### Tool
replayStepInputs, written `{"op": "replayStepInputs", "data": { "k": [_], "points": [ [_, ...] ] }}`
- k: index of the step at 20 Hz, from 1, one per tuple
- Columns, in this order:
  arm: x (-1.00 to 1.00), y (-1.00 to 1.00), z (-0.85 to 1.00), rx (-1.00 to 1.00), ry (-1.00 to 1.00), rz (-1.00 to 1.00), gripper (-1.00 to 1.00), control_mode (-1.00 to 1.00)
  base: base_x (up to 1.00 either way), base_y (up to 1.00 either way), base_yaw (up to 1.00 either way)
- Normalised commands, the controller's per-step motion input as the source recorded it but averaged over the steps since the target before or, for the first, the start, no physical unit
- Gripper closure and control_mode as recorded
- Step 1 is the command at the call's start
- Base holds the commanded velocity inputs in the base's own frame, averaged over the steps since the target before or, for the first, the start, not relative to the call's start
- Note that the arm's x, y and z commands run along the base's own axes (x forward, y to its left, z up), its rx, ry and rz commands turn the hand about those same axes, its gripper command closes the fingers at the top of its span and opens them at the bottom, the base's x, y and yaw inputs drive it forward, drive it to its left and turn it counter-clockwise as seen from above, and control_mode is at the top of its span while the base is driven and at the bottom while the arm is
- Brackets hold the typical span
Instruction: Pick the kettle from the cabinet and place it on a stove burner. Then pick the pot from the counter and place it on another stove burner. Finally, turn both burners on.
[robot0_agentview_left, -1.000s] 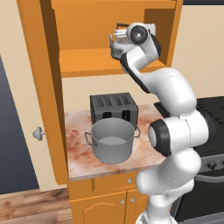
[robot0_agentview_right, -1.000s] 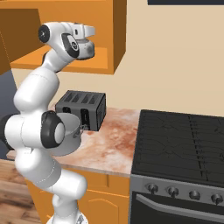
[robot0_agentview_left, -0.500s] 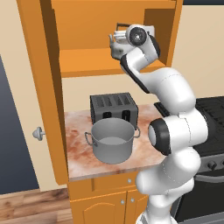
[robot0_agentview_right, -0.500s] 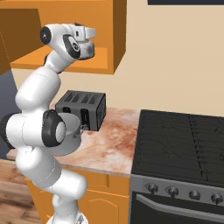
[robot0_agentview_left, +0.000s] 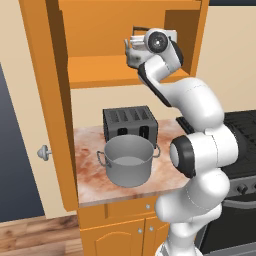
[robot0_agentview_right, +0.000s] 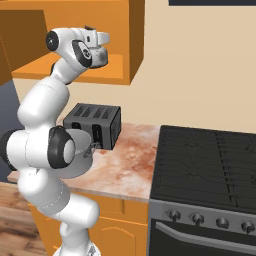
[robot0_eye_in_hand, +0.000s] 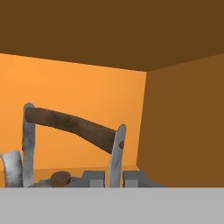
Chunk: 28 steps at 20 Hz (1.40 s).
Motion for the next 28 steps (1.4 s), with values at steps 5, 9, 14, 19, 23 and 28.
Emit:
{"op": "replayStepInputs", "data": {
  "k": [5,9,14,19,23,28],
  "points": [
    [0.00,0.00,0.00,0.00,0.00,0.00,1.00,-1.00,0.00,0.00,0.00],
    [0.00,0.00,0.00,0.00,0.00,0.00,1.00,-1.00,0.00,0.00,0.00],
    [0.00,0.00,0.00,0.00,0.00,0.00,1.00,-1.00,0.00,0.00,0.00],
    [0.00,0.00,0.00,0.00,0.00,0.00,1.00,-1.00,0.00,0.00,0.00],
    [0.00,0.00,0.00,0.00,0.00,0.00,1.00,-1.00,0.00,0.00,0.00],
    [-0.02,0.04,0.00,0.00,0.00,0.00,1.00,-1.00,0.00,0.00,0.00]
  ]
}}
